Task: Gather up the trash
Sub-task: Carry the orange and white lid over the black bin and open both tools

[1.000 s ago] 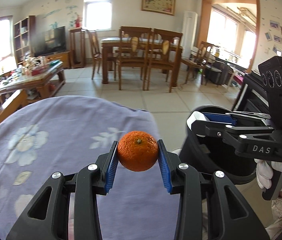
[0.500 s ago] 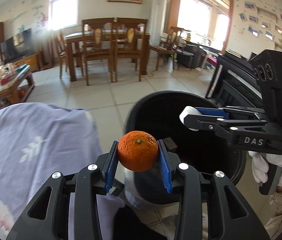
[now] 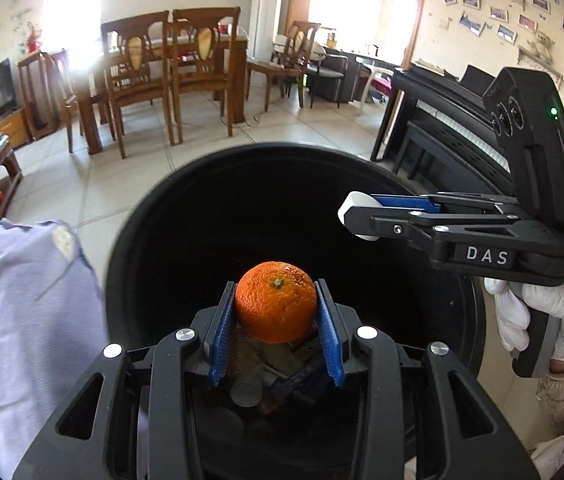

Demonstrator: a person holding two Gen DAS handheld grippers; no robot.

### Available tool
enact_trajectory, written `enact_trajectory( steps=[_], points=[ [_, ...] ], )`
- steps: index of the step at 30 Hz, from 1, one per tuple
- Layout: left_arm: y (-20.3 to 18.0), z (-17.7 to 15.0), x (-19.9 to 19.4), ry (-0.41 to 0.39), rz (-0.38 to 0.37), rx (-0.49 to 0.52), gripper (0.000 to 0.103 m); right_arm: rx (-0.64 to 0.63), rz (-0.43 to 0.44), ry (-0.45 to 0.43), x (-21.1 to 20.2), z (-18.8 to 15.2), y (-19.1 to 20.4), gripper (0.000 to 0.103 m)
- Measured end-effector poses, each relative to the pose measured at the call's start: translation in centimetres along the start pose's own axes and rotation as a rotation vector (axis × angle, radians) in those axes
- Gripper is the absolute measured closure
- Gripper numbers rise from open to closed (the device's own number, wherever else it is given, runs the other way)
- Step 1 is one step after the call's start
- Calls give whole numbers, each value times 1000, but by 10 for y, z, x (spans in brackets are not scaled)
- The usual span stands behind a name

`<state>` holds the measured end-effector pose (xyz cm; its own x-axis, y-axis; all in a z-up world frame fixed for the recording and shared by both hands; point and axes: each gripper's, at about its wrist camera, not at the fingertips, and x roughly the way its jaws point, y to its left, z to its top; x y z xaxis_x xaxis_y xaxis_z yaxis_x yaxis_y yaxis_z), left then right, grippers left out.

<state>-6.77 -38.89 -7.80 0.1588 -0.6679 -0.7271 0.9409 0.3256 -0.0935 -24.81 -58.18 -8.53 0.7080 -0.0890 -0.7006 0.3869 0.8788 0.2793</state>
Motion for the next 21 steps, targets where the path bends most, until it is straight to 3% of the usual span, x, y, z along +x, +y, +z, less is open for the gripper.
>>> enact_trajectory(
  steps=[19, 21],
  points=[
    [-5, -4, 14, 33, -5, 16, 63, -18, -21, 21, 12, -7, 2, 66],
    [-4, -4, 12, 27, -3, 12, 63, -23, -21, 25, 14, -7, 5, 59]
  ],
)
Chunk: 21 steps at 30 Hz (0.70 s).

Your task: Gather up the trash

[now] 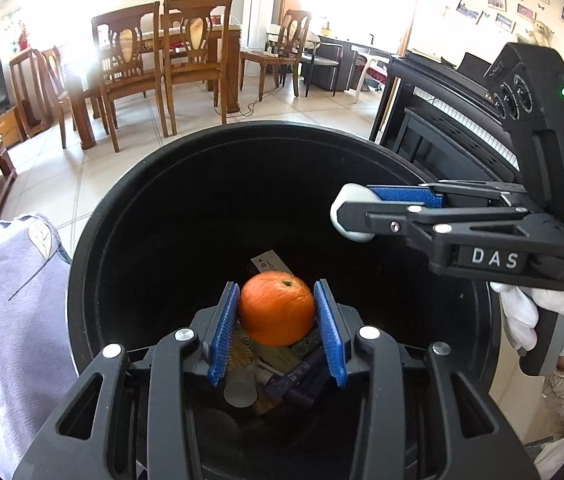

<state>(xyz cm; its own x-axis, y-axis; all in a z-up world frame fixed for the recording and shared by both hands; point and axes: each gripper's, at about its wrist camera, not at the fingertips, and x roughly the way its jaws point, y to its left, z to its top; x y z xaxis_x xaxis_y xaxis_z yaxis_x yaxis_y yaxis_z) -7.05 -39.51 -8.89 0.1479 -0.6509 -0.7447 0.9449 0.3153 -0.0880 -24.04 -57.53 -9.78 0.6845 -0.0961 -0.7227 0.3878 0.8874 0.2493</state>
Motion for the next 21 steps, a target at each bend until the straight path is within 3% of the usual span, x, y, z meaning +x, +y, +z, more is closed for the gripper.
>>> enact_trajectory(
  steps=[1, 3, 4, 9, 15, 21],
  points=[
    [0, 1, -1, -3, 1, -1, 61, -3, 4, -2, -1, 0, 2, 57],
    [0, 2, -5, -13, 7, -2, 41, -7, -1, -10, -2, 0, 6, 40],
    [0, 2, -8, -28, 17, 1, 29, -5, -7, -18, -3, 1, 7, 37],
    [-1, 2, -18, -54, 19, 15, 28, -14, -9, -31, -7, 3, 11, 37],
    [1, -4, -34, -93, 35, 27, 8, -17, -13, -41, -12, 5, 20, 37],
    [4, -13, -54, -111, 65, 31, 5, -20, 10, -54, -16, 9, 36, 36]
  ],
)
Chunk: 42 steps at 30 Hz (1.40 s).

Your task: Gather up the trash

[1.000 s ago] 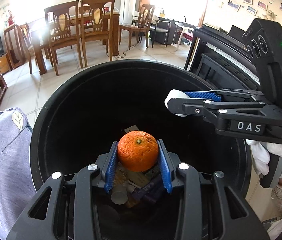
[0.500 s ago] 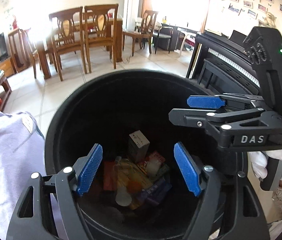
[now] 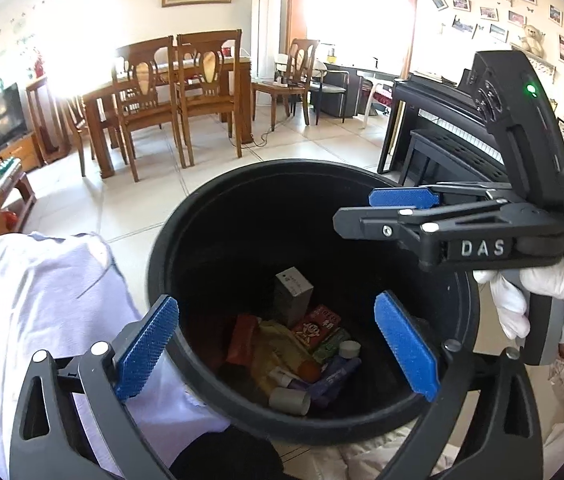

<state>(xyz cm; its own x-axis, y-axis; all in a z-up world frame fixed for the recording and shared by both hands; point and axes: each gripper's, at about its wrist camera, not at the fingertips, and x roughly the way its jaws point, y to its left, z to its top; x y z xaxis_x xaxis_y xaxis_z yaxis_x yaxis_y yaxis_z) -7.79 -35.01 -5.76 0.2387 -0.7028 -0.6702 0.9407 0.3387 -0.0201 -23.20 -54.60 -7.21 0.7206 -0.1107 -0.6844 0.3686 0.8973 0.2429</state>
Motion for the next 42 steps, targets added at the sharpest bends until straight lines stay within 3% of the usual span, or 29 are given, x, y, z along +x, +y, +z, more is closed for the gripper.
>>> enact_trajectory(
  steps=[3, 10, 14, 30, 42],
  points=[
    [8, -6, -12, -4, 20, -11, 5, 1, 12, -16, -1, 5, 11, 22],
    [41, -22, -55, -64, 59, -107, 5, -24, 59, -26, 6, 19, 54, 14],
    [59, -31, -80, -103, 127, -143, 5, -29, 76, -18, 14, 25, 80, 5],
    [125, -58, -147, -207, 256, -291, 5, -111, 144, -35, 40, 47, 183, 5],
    [179, -104, -208, -242, 430, -428, 5, -187, 243, -20, 71, 50, 264, 5]
  ],
)
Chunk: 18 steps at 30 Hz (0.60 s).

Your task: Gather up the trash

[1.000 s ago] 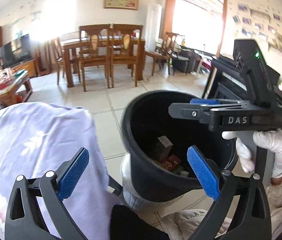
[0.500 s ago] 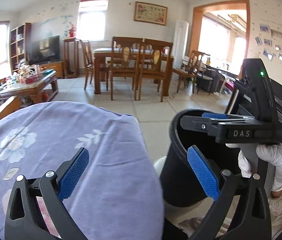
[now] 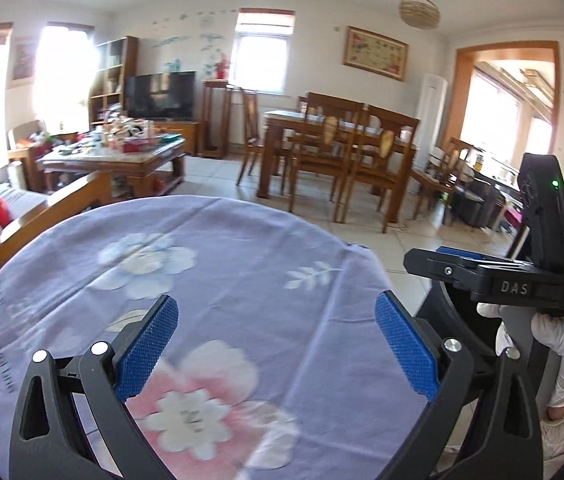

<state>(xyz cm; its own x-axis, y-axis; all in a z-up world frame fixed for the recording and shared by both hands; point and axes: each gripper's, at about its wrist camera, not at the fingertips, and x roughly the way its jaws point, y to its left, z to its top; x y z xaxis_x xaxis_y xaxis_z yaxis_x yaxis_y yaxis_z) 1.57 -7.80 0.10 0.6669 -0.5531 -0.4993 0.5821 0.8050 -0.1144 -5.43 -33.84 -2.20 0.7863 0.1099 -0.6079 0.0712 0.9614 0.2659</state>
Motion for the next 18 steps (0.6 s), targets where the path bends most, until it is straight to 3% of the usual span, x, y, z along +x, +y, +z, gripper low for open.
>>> enact_trajectory(
  steps=[8, 13, 18],
  points=[
    [44, -5, -22, -53, 136, -59, 5, -65, 36, -21, 27, 5, 45, 5],
    [72, -9, -34, -115, 221, -118, 5, -124, 43, -91, 41, 8, 74, 5],
    [96, -12, -37, -126, 304, -166, 5, -175, 58, -158, 61, 13, 100, 5]
  ],
)
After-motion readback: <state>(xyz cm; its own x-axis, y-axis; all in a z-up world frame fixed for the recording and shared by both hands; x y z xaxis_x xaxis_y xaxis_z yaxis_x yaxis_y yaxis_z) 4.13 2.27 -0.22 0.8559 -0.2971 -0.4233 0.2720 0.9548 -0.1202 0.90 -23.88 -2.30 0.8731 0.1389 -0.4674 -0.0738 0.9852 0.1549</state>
